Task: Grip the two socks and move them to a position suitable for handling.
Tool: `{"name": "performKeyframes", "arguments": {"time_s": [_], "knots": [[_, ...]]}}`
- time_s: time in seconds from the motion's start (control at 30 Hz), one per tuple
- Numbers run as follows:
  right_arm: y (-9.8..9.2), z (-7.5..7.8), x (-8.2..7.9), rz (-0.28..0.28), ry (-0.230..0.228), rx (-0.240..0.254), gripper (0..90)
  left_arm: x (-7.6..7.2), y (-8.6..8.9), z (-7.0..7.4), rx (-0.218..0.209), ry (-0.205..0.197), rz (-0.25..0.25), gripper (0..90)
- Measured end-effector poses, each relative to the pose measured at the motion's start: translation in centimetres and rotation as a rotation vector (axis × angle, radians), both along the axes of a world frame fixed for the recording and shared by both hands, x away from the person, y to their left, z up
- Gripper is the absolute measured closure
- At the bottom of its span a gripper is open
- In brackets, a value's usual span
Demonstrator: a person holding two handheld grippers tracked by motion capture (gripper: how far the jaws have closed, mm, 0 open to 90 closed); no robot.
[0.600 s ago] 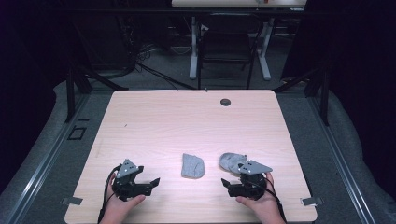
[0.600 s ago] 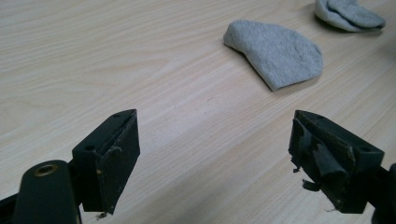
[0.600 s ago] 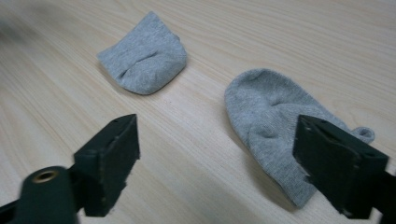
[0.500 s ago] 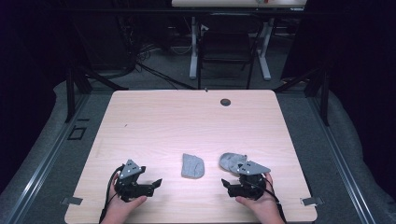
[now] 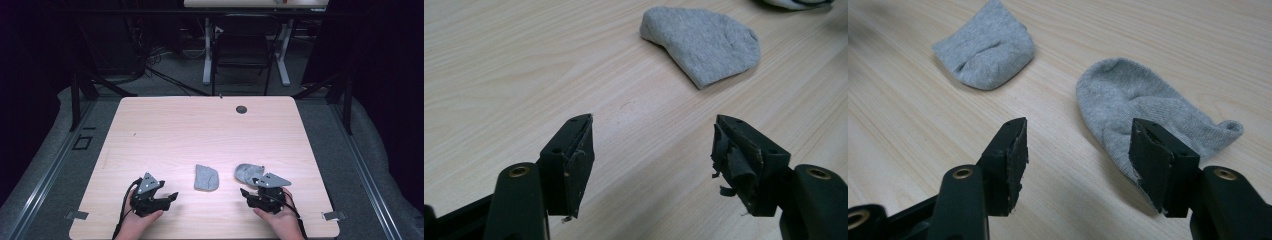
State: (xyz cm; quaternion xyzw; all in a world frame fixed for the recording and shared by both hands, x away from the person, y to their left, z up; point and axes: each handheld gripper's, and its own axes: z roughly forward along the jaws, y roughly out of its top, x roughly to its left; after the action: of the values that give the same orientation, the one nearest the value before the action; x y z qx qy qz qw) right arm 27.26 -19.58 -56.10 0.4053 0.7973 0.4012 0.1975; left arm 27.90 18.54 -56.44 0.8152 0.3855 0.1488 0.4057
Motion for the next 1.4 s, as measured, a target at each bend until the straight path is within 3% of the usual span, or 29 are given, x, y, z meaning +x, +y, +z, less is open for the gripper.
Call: {"name": "performKeyframes", "arguments": {"time_s": [0.03, 0.1, 0.4, 0.63, 0.83, 1.07, 1.4], "knots": [[0.0, 0.1, 0.0, 0.004, -0.005, 0.003, 43.4, 0.2, -0.3, -0.1, -0.018, 0.010, -0.007, 35.6], [0.0, 0.2, -0.1, 0.020, -0.015, 0.026, 43.7, 0.4, -0.7, -0.1, -0.008, 0.015, -0.010, 35.6], [0.4, 0.0, -0.1, 0.030, 0.003, -0.002, 47.2, 1.8, -3.2, 0.9, -0.035, 0.021, -0.028, 39.6], [0.5, 0.1, -0.1, 0.031, 0.007, -0.003, 48.4, 3.0, -5.5, 1.4, -0.028, 0.027, -0.049, 45.1], [0.0, 0.3, 0.0, 0.016, 0.005, 0.001, 49.6, 3.6, -6.9, 1.6, -0.003, 0.035, -0.061, 52.5], [-0.2, 0.2, 0.1, 0.004, 0.011, -0.006, 50.1, 4.2, -8.1, 1.8, -0.021, 0.043, -0.041, 66.1], [-0.4, 0.2, 0.2, -0.006, 0.008, 0.001, 50.4, 5.2, -9.6, 0.8, 0.035, 0.057, -0.035, 77.6]]}}
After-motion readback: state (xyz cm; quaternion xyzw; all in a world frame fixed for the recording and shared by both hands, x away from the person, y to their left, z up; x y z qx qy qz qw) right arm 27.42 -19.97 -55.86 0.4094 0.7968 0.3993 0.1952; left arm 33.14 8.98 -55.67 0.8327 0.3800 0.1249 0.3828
